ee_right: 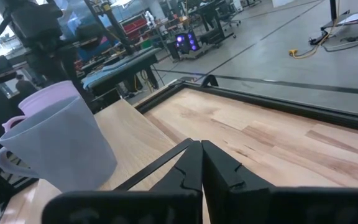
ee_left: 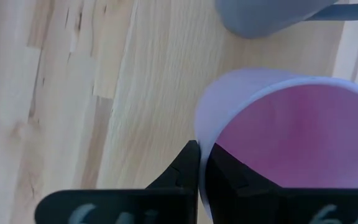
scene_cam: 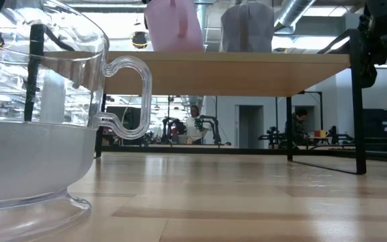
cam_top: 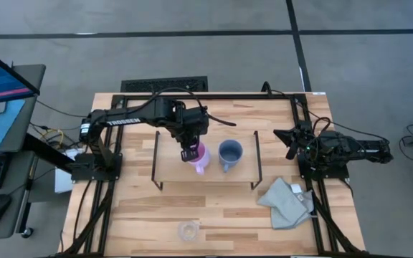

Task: Stack small to large cups/mugs on shelf
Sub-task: Put the pink mug on the shelf

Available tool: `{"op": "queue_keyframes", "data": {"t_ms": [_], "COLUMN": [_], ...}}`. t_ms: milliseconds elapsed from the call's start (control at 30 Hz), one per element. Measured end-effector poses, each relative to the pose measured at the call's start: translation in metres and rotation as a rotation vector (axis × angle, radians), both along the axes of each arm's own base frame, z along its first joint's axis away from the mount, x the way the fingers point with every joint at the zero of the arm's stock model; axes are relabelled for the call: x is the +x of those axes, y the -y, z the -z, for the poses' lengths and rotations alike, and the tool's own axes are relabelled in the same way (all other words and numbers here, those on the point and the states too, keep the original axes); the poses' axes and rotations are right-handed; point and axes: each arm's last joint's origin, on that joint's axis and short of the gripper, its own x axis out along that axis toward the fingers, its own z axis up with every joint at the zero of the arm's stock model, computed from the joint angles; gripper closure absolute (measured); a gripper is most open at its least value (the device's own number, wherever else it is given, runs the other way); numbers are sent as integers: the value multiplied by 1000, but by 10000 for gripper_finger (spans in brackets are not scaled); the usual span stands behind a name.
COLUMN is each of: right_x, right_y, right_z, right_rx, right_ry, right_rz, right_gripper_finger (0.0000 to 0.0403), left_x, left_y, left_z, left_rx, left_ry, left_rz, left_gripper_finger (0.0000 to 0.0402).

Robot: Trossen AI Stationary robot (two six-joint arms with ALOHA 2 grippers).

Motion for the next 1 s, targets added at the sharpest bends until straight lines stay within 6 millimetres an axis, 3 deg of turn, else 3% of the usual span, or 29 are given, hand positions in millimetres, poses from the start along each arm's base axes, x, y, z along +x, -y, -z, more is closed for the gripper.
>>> {"op": "queue_keyframes", "data": {"t_ms": [400,567,767,1000], "right_x": [0,0,0,0], "right_y": [0,0,0,-1], "right_z": [0,0,1,2], "right_rx": [0,0,-1,1], "right_ry": [0,0,-12,-23], "right_rz": [0,0,-4,-22], "right_gripper_finger": [381,379,382,379], "left_x": [-1,7,15,9], "left_y": [0,0,0,0], "left_z": [0,12,7,5], "left_rx": [5,3,10,-15], "left_ry": [-11,-55,-33,-71], "left_rz": [-24,-24,-14,-16], "left_gripper_finger": [401,401,401,401]}}
